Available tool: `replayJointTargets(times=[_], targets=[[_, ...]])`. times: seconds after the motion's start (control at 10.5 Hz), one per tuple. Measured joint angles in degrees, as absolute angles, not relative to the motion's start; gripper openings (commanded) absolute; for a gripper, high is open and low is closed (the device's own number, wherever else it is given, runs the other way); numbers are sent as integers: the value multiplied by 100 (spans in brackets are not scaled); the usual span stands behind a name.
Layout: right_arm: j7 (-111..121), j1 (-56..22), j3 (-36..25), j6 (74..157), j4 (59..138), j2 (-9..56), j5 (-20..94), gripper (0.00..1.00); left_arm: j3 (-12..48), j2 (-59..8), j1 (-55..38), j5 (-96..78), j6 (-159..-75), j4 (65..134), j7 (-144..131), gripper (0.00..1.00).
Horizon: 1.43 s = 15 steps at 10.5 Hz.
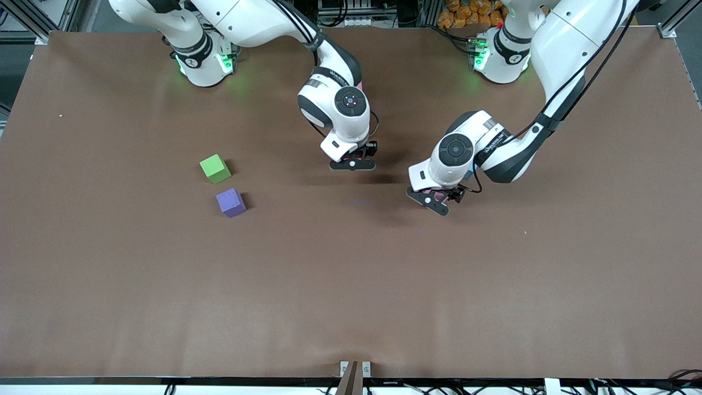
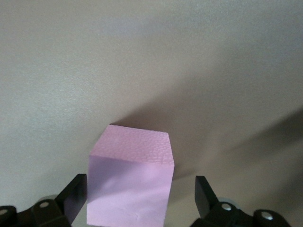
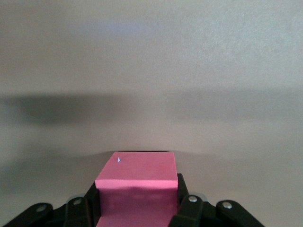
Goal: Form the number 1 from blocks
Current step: 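Place the red cube below the orange cube with the right gripper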
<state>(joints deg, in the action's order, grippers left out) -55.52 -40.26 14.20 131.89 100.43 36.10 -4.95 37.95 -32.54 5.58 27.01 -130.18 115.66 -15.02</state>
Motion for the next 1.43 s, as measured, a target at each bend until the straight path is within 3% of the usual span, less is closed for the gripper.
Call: replayJointTargets(times=[0.1,1.43], targets=[[-5555,-4026,1431,13188,10062,3611,-495,0,3791,-3276,559,2701,-13019,11566,-1506,0],[-5598,-4067,1546,13225,10272,3521,-495,1,3851,-3282,139,2411,-13088,10918,-4677,0]])
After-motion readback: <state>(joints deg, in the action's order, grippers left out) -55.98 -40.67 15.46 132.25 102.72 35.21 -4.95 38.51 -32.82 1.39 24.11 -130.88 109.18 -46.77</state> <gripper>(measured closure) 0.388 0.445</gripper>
